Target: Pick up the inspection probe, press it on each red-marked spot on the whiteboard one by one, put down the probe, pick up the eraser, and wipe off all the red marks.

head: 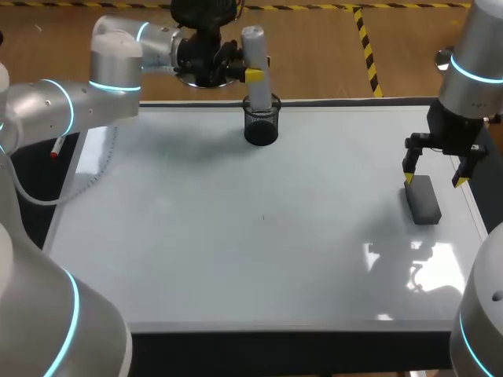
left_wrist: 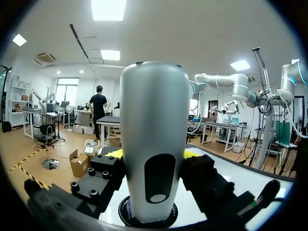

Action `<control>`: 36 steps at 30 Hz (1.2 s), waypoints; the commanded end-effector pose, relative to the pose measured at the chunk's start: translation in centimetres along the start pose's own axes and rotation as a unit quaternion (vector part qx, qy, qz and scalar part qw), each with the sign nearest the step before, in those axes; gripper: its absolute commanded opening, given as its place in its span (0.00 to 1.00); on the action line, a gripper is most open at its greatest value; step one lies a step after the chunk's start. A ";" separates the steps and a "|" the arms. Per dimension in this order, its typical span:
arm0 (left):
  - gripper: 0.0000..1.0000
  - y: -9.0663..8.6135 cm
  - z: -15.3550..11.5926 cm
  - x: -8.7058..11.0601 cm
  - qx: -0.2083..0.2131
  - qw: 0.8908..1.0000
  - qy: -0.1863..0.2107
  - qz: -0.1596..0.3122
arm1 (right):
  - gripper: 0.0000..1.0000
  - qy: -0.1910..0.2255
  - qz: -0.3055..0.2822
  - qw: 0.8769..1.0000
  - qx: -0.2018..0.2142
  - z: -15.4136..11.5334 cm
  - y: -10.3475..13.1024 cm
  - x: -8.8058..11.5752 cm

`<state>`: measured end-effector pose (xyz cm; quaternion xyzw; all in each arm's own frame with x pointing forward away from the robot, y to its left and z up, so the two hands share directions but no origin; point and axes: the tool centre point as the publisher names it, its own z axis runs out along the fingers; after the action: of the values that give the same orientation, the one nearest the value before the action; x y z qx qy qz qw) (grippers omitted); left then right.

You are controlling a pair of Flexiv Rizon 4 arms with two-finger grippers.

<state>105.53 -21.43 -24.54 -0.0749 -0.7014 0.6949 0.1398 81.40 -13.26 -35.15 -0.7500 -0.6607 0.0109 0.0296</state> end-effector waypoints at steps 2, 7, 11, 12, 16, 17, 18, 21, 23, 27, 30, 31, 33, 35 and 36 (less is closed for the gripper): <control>0.00 0.6 -0.2 -0.3 -0.001 1.000 0.002 0.000 | 1.00 0.000 -0.001 1.000 0.000 -0.1 -0.1 -0.1; 0.00 1.0 -0.3 -0.2 -0.001 1.000 0.001 -0.003 | 1.00 0.000 -0.001 1.000 0.000 -0.1 -0.1 -0.1; 0.00 1.4 -0.4 -0.1 0.000 1.000 0.001 -0.005 | 1.00 0.000 -0.001 1.000 0.000 -0.1 -0.1 -0.1; 0.00 1.5 -0.4 -0.1 -0.001 1.000 0.001 -0.006 | 1.00 0.000 -0.001 1.000 0.000 -0.1 -0.1 -0.1; 0.00 2.3 -0.4 0.1 -0.008 1.000 0.001 -0.010 | 1.00 0.000 -0.001 1.000 0.000 -0.1 -0.1 -0.1; 0.00 2.4 -0.4 0.2 -0.009 1.000 0.002 -0.010 | 1.00 0.000 -0.001 1.000 0.000 -0.1 -0.1 -0.1; 0.00 2.5 -0.4 0.2 -0.010 1.000 0.002 -0.011 | 1.00 0.000 -0.001 1.000 0.000 -0.1 -0.1 -0.1; 0.00 2.9 -0.2 0.4 -0.014 1.000 0.002 -0.012 | 1.00 0.000 -0.001 1.000 0.000 -0.1 -0.1 -0.1; 0.00 3.1 -0.1 0.5 -0.018 1.000 0.002 -0.013 | 1.00 0.000 -0.001 1.000 0.000 -0.1 -0.1 -0.1; 0.00 3.4 0.2 0.5 -0.025 1.000 0.002 -0.013 | 1.00 0.000 -0.001 1.000 0.000 -0.1 -0.1 -0.1; 0.00 3.5 0.3 0.5 -0.033 0.999 0.001 -0.011 | 1.00 0.000 -0.001 1.000 0.000 -0.1 -0.1 -0.1; 0.00 3.6 0.4 0.5 -0.034 0.999 0.000 -0.010 | 1.00 0.000 -0.001 1.000 0.000 -0.1 -0.1 -0.1; 0.00 3.7 0.5 0.7 -0.038 0.999 0.000 -0.008 | 1.00 0.000 -0.001 1.000 0.000 -0.1 -0.1 -0.1; 0.00 3.9 0.6 0.8 -0.039 0.999 0.000 -0.008 | 1.00 0.000 -0.001 1.000 0.000 -0.1 -0.1 -0.1; 0.00 3.9 0.6 0.9 -0.040 0.999 0.000 -0.007 | 1.00 0.000 -0.001 1.000 0.000 -0.1 -0.1 -0.1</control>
<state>104.38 -21.58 -28.49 -0.0760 -0.7282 0.6657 0.1442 81.40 -13.26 -35.16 -0.7500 -0.6607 0.0109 0.0297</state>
